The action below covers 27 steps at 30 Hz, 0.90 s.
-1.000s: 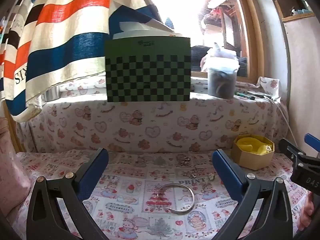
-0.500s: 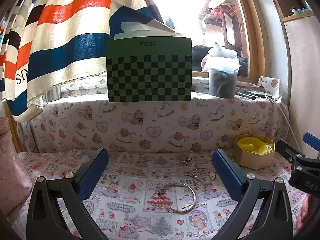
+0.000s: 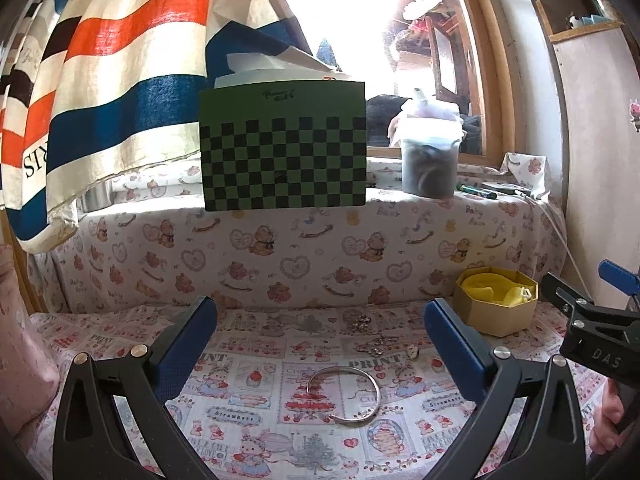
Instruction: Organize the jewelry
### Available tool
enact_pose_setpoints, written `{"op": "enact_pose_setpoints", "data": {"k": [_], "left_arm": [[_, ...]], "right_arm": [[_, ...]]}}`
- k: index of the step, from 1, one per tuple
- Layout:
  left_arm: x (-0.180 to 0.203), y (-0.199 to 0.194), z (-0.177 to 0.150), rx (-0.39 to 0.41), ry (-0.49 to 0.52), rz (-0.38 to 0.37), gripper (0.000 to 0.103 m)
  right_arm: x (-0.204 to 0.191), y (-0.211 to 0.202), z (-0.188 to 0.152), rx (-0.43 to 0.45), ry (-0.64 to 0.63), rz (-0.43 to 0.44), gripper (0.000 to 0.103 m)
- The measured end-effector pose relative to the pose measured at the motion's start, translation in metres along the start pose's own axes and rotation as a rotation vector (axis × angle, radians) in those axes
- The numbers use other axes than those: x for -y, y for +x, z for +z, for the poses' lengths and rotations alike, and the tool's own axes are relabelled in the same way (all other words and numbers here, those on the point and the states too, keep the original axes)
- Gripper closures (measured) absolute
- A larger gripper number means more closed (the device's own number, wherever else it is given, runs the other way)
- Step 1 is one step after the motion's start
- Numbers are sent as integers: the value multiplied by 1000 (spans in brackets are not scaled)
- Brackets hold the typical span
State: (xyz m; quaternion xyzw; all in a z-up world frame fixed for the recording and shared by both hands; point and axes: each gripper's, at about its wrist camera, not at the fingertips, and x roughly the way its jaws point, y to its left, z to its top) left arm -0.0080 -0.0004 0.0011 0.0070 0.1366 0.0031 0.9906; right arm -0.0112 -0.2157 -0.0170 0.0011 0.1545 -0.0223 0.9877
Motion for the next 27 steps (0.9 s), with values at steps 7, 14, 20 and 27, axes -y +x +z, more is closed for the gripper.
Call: {"op": "enact_pose_setpoints", "data": {"k": [7,14,20,27], "left_arm": [[-5,-3,0,0,-24,24,0],[-12,0,0,-10,-39,36,0],[-14,1,0,-12,-45,56,0],[-16,-2,0,-1,-53,73,0]], "right_arm": [[2,0,0,-3,5,30,0],[0,1,0,-4,-2,46,0],[-1,1,-1,-10,-7,57,0],[-1,1,-1,-10,-5,59,0]]}}
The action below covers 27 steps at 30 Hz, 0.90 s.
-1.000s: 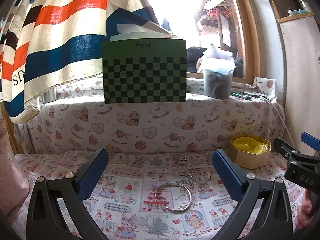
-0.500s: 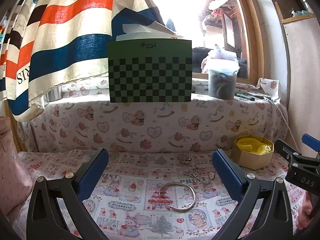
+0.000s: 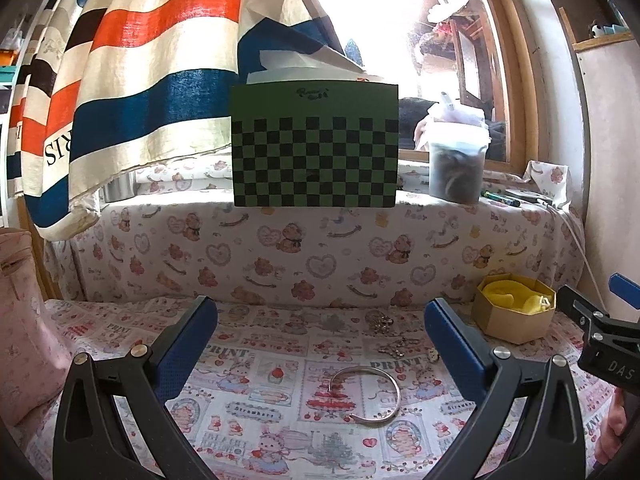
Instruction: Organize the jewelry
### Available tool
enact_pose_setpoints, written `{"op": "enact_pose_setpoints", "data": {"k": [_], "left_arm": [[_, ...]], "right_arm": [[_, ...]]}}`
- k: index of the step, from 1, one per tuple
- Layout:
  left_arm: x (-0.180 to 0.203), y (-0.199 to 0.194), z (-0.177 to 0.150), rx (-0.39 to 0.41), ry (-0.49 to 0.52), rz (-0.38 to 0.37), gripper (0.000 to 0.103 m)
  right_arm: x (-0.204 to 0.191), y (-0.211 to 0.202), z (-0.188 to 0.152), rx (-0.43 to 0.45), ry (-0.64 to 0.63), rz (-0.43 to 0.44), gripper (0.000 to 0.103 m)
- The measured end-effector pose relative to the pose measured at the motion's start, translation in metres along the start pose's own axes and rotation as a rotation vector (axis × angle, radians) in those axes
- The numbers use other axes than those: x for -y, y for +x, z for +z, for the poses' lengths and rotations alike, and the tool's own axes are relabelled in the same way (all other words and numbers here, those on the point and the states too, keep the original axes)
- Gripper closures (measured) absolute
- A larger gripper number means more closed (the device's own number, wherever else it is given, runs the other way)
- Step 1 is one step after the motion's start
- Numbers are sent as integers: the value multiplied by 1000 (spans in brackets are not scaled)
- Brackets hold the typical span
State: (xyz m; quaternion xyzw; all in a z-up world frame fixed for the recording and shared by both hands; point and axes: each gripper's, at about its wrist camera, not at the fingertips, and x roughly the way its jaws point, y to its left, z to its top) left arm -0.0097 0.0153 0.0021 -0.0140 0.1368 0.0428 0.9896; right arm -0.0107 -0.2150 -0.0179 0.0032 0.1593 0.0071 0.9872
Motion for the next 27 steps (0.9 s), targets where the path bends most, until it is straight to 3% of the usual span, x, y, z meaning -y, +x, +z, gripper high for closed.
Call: {"op": "enact_pose_setpoints", "data": {"k": [27], "left_arm": [[0,3,0,-16,8,19,0]], "right_arm": [[0,2,0,-5,-9,7,0]]}}
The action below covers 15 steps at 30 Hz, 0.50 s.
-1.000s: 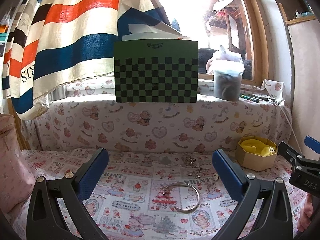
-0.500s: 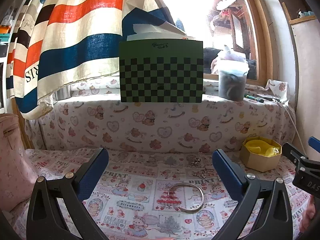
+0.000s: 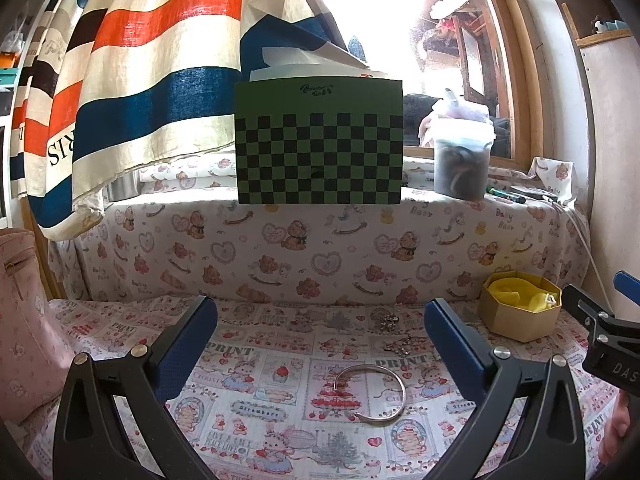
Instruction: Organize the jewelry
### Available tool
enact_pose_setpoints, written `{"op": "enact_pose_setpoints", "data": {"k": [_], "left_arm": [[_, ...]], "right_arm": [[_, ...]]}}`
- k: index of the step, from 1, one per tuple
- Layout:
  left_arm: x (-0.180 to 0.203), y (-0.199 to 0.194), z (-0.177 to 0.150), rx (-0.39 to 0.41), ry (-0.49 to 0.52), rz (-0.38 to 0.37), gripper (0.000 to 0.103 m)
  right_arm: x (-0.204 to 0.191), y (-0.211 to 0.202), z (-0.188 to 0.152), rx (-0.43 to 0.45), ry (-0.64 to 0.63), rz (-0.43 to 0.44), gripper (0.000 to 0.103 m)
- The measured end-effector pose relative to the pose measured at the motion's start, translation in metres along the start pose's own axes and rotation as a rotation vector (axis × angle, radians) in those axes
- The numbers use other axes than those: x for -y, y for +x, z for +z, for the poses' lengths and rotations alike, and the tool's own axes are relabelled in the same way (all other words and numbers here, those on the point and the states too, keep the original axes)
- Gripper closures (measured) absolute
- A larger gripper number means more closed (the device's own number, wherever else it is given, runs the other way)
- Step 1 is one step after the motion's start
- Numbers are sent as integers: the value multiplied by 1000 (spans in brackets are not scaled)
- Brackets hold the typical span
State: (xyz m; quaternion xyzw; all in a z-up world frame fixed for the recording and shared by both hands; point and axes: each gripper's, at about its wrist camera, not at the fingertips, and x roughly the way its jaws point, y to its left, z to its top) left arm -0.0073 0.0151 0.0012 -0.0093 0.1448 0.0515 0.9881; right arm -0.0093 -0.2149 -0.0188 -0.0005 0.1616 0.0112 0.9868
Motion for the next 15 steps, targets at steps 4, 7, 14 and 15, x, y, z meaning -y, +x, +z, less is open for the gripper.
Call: {"op": "enact_pose_setpoints", "data": {"k": [4,7,14,15], "left_arm": [[0,0,0,-3,2,-2,0],[1,0,0,-4,2,-2,0],[1,-3,0,19,-1,-15,0],[1,-3,0,20,-1,-14,0]], "right_arm": [[-1,1,0,0,-1,-1,0],[-2,1,0,0,-9,5,0],[-1,0,0,1,7,4,0],[-1,1,1,-1,7,4,0]]}}
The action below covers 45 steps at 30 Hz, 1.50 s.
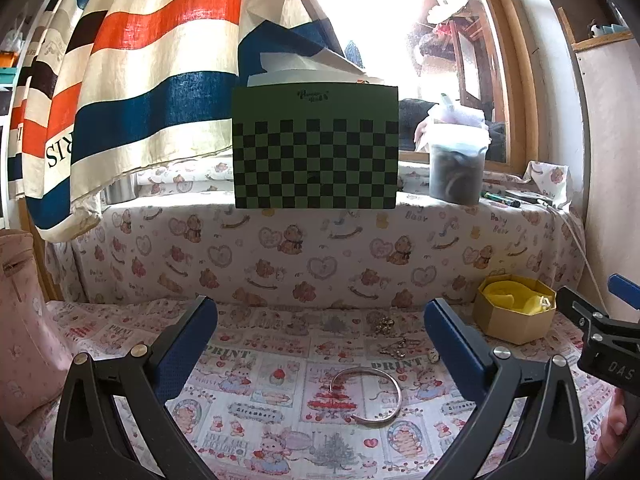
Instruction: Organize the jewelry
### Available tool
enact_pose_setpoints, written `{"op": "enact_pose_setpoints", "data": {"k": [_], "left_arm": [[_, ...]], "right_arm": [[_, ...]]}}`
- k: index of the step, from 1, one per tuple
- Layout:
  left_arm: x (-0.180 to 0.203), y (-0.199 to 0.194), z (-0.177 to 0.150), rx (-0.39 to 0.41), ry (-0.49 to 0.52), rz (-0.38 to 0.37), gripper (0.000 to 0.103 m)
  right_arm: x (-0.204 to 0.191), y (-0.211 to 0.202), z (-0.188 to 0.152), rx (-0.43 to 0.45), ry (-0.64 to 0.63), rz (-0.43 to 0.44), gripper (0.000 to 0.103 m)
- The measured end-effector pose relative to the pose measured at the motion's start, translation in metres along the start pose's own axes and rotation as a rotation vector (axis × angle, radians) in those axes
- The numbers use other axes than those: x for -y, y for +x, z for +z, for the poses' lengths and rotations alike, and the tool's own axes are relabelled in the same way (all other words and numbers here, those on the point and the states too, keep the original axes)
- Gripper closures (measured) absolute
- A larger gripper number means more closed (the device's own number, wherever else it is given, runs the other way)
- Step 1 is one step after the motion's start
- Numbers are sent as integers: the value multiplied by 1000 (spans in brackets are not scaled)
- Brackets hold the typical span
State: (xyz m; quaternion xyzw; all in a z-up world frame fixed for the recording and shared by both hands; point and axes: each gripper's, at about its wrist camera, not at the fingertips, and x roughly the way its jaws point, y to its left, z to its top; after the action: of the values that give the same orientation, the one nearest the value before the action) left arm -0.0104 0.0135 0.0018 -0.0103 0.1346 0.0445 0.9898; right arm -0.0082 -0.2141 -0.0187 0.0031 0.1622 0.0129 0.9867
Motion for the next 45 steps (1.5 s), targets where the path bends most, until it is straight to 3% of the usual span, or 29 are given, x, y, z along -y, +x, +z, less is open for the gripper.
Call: {"op": "enact_pose_setpoints", "data": {"k": [21,25,28,31,35,38,40,42,45], "left_arm": [[4,13,0,-66,17,-33,0],[7,16,2,-37,23,-56,0],[8,21,6,-69,65,-35,0],[2,32,11,-153,52,-81,0],[-8,62,13,-353,47,-159,0],[-20,74,9,-431,-8,-221,0],[-22,80,5,-476,1,-235,3],[-23,88,2,-580,-8,-235,12],[-31,93,13,-640,-102,-329,14]], "right_arm": [[-1,3,0,-20,-13,14,0],[-1,5,0,-27,-13,10,0],[5,0,0,3,24,-64,0],[17,-3,0,20,68,-81,0],[25,14,0,-81,85,-52,0],[28,22,-4,-144,104,-18,0],[29,25,-6,-170,96,-10,0],[28,27,-7,-186,90,5,0],[29,25,-8,-186,81,10,0]]}}
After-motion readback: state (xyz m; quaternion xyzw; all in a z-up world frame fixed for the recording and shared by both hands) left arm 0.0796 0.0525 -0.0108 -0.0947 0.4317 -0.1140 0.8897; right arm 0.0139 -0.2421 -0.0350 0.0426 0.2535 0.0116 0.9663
